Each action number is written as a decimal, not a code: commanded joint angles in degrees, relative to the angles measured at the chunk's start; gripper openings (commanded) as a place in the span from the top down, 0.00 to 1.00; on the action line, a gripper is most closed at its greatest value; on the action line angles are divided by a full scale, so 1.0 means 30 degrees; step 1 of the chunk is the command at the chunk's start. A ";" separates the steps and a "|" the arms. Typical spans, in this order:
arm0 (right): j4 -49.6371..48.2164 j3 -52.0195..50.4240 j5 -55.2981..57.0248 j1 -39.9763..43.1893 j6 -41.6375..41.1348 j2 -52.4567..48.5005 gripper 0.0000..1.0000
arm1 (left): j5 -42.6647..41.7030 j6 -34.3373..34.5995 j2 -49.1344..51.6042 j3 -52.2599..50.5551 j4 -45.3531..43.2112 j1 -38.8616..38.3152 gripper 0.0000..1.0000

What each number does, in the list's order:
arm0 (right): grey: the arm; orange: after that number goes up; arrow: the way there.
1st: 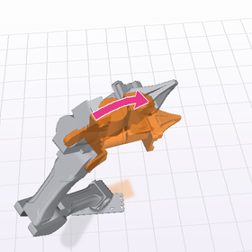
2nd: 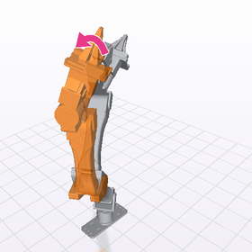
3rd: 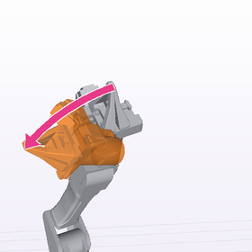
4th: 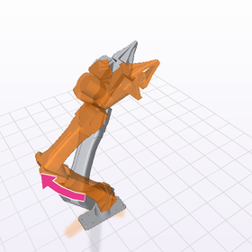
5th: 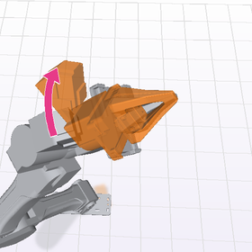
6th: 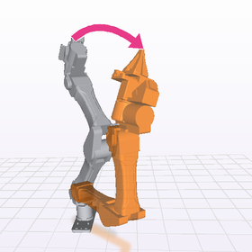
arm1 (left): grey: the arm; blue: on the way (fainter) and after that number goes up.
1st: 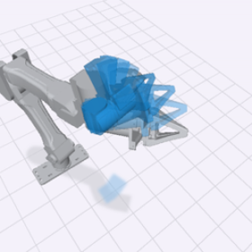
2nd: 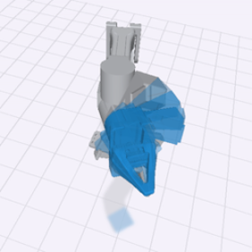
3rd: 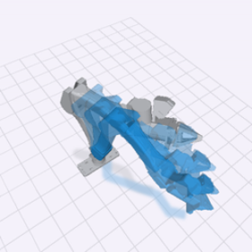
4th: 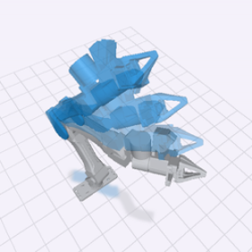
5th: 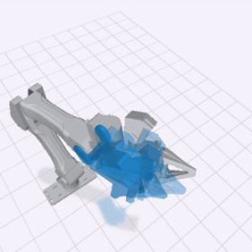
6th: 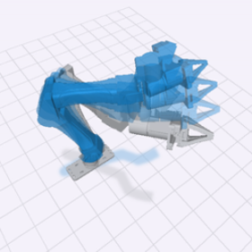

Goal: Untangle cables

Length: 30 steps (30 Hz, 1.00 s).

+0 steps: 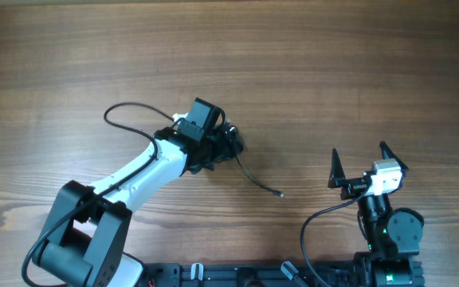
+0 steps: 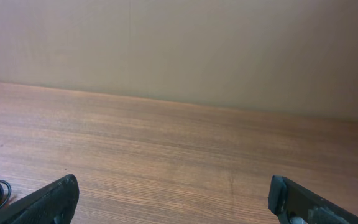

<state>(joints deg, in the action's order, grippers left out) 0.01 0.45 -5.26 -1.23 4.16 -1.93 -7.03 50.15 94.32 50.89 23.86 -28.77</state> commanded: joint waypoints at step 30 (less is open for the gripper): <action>-0.0058 -0.0044 0.0248 0.0029 0.0109 -0.0036 0.00 | 0.3483 -0.6477 0.1348 -0.0015 -0.3177 0.0022 0.96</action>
<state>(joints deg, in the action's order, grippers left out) 0.01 0.45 -5.26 -1.23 4.16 -1.93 2.31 28.73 97.97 50.89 14.41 -28.75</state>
